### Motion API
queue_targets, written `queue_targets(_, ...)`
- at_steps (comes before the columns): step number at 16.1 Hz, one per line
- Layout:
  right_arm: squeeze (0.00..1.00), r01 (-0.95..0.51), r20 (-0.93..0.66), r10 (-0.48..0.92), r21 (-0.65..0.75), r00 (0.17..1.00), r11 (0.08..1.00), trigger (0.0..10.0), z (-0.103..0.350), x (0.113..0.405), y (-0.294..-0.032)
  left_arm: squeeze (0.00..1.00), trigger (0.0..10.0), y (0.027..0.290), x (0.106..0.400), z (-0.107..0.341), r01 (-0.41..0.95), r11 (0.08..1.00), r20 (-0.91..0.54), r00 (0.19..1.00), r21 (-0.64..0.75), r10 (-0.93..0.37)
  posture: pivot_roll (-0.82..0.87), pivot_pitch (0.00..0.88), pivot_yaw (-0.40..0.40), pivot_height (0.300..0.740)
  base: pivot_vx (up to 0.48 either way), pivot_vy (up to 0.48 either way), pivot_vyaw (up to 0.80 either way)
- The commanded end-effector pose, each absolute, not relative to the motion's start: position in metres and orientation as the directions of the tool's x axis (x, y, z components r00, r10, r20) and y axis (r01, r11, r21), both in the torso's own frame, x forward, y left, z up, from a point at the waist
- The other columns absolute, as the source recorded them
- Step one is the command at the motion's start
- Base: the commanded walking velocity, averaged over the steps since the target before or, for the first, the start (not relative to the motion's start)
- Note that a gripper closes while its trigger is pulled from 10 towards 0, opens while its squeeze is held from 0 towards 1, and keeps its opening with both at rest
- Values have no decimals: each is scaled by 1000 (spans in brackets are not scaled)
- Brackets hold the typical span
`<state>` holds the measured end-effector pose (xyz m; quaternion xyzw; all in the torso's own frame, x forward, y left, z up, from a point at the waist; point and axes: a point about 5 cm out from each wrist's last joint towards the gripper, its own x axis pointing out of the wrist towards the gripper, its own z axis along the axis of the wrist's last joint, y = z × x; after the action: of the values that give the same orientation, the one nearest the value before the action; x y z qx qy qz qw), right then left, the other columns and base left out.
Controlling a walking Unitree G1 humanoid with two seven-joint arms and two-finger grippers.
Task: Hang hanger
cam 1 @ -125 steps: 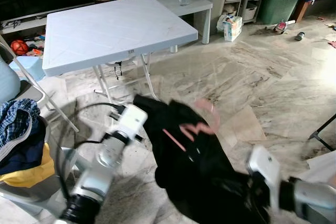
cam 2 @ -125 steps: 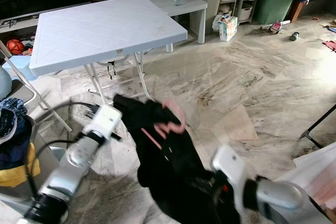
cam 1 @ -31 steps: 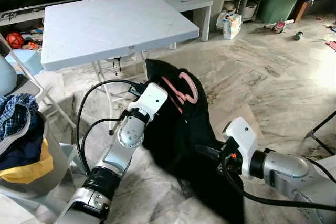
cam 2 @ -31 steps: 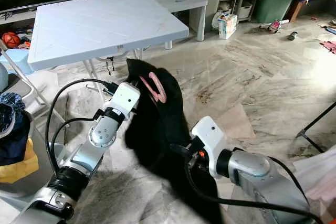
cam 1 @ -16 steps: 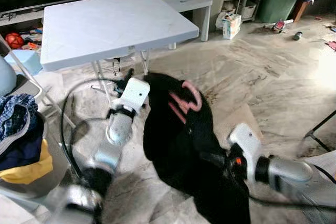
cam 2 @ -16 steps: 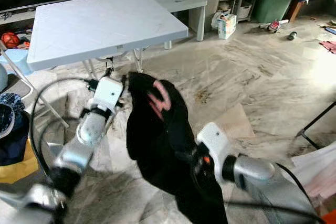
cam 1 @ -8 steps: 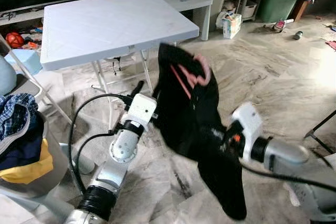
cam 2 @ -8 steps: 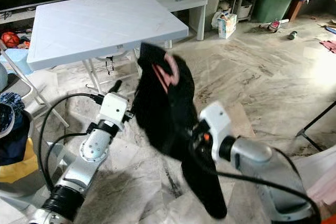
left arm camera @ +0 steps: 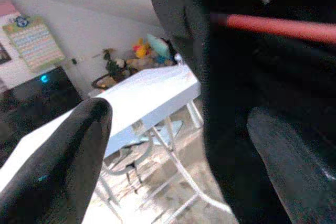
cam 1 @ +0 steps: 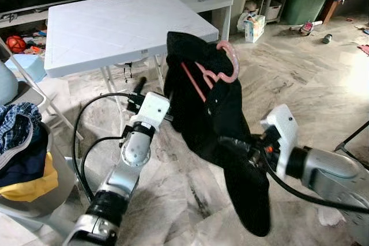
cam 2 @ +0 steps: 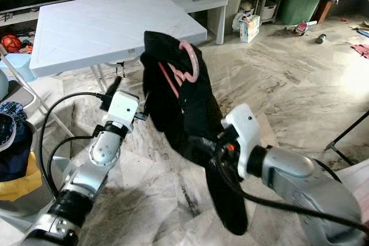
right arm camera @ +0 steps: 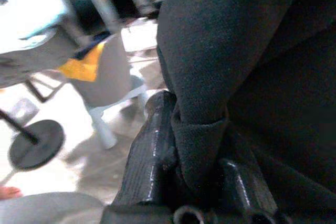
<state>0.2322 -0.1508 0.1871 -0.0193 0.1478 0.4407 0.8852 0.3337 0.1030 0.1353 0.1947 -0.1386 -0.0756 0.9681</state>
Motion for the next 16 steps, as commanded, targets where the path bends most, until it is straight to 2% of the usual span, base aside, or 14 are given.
queue_targets(1,0,-840,-236,829,81,507,537,10000,200,223,-144,1000,10000,109,337,136,61,910,234,957,411,-170,-153,3,13,740,0,0,0)
queue_targets(2,0,-849,-240,838,84,490,521,10000,203,220,-145,1000,10000,110,338,136,41,906,237,959,420,-154,-157,5,12,740,0,0,0)
queue_targets(3,0,-853,-241,843,93,482,514,10000,206,218,-147,816,10000,111,340,135,24,901,232,963,433,-137,-161,4,12,740,0,0,0)
queue_targets(4,0,-855,-241,845,99,476,510,10000,208,217,-149,557,10000,110,341,134,28,901,229,963,434,-140,-164,5,14,740,0,0,0)
queue_targets(5,0,-861,-247,851,99,464,498,10000,210,214,-151,0,10000,110,341,133,28,900,225,964,435,-139,-175,3,14,740,0,0,0)
queue_targets(8,0,-884,-250,873,108,419,456,10000,217,206,-153,0,10000,107,344,128,21,898,212,969,440,-126,-198,2,16,740,0,0,0)
queue_targets(10,0,-904,-292,891,148,348,402,10000,216,188,-160,0,10000,110,350,133,-11,901,226,969,433,-97,-215,3,19,740,0,0,0)
queue_targets(12,0,-899,-334,880,165,337,406,10000,211,181,-167,0,10000,118,355,139,-36,900,242,967,435,-78,-217,4,20,740,0,0,0)
queue_targets(16,0,-874,-433,839,196,329,444,10000,198,169,-188,0,10000,151,365,147,-138,878,256,967,457,18,-218,4,21,740,0,0,0)
